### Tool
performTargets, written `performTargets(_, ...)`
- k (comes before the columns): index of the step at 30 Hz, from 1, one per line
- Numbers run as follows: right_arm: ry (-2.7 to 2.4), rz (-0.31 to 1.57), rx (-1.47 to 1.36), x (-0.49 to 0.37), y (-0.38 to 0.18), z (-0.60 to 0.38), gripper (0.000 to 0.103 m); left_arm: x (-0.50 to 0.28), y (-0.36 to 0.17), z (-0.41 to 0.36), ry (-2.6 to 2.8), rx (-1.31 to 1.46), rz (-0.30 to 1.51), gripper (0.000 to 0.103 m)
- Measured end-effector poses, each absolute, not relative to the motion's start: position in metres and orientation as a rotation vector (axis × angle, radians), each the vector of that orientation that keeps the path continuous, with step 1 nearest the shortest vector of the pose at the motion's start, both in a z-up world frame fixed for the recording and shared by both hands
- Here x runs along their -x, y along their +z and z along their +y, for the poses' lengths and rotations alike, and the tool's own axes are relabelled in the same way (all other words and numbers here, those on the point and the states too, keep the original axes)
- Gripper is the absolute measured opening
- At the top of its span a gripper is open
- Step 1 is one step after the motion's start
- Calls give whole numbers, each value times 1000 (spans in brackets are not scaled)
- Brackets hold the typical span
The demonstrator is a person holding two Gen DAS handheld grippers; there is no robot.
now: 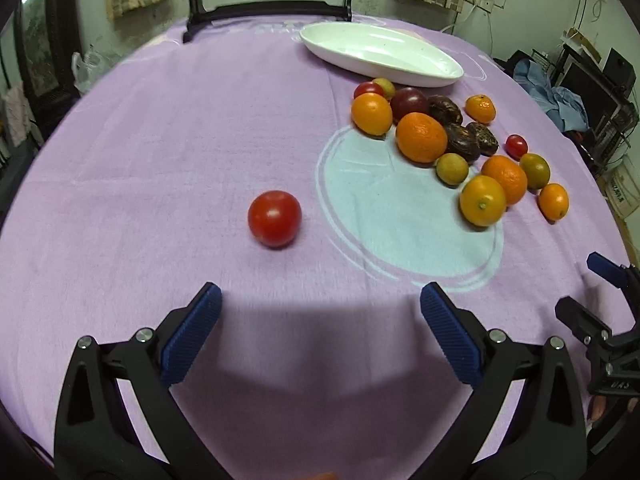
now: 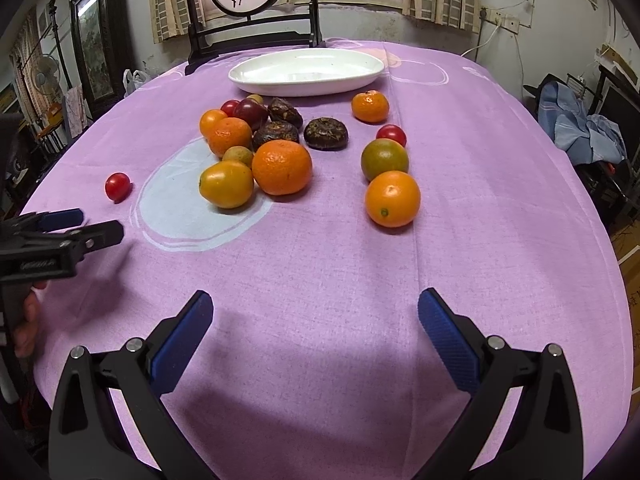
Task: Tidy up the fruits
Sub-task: 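Grasp the red tomato with the left tool while the right tool grasps an orange, then carry the tomato and orange to the white plate and release both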
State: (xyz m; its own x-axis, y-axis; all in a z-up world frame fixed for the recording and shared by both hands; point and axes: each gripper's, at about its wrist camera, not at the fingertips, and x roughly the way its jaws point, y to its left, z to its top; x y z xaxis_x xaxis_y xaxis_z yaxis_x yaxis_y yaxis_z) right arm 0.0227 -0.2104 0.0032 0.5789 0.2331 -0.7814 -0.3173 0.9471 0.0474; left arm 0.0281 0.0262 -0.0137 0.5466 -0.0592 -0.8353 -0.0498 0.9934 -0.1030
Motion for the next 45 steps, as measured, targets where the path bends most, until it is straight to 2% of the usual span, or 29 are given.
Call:
performTargets(6, 344, 898, 94, -28, 2, -210, 102, -46, -17, 41, 15, 157, 997, 98)
performTargets(9, 352, 903, 85, -31, 1, -211, 102, -52, -15, 41, 15, 144, 986, 84)
performTargets(16, 355, 904, 70, -35, 1, -215, 102, -58, -13, 44, 49, 93, 966, 42)
performTargets(19, 358, 903, 82, -37, 2, -216, 102, -57, -13, 43, 56, 81, 957, 29)
performTargets(33, 275, 942, 141, -81, 0, -239, 101, -49, -10, 25, -16, 63, 935, 29)
performTargets(34, 271, 942, 155, -85, -1, -237, 99, -49, -10, 24, -21, 64, 935, 29)
performTargets(35, 271, 944, 164, -86, -1, -236, 88, -49, -10, 23, -28, 69, 939, 29)
performTargets(36, 274, 954, 171, -88, -2, -235, 71, -49, -10, 23, -33, 72, 940, 29)
performTargets(40, 303, 972, 157, -96, -5, -232, 58, -48, -9, 19, -44, 66, 938, 29)
performTargets(44, 303, 967, 130, -101, -2, -234, 39, -48, -7, 16, -56, 58, 937, 29)
performTargets(45, 307, 973, 119, -103, -2, -236, 38, -49, -6, 16, -59, 57, 935, 29)
